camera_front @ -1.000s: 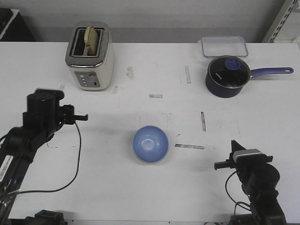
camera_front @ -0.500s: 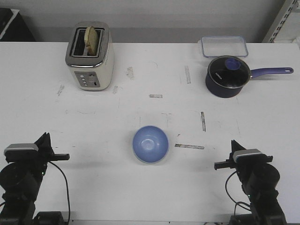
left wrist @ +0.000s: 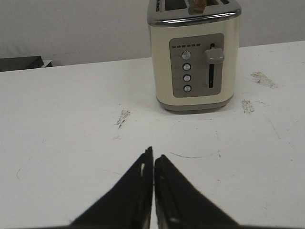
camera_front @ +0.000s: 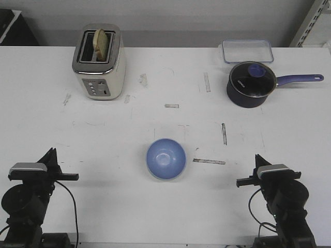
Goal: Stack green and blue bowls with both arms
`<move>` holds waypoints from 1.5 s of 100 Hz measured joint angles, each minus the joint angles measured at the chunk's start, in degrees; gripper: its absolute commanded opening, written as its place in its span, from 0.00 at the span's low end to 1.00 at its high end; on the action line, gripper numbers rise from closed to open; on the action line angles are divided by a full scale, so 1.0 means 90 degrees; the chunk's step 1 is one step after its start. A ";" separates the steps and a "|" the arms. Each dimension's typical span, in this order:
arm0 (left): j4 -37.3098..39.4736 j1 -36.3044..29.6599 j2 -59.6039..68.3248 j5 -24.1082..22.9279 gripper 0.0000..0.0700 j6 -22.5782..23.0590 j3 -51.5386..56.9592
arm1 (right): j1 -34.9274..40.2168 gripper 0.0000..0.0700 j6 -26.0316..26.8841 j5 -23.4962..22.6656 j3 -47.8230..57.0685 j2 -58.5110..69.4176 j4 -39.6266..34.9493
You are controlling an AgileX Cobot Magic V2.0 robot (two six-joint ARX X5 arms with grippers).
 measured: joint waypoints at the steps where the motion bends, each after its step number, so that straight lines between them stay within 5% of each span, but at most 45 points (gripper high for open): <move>1: -0.0002 0.0000 0.0000 0.0000 0.00 0.0000 0.0000 | 0.0000 0.00 0.0000 0.0000 0.0000 0.0000 0.0000; 68: 0.0046 -0.0056 -0.0185 -0.0032 0.00 0.0000 -0.0073 | 0.0000 0.00 0.0000 0.0000 0.0000 0.0000 0.0000; 109: 0.1132 -0.0240 -0.2276 -0.0029 0.00 -0.0556 -0.2878 | 0.0000 0.00 0.0000 0.0000 0.0000 0.0000 0.0000; 150: 0.1668 -0.0240 -0.2271 -0.0032 0.00 -0.0624 -0.3266 | 0.0000 0.00 -0.0002 0.0000 0.0000 0.0000 0.0002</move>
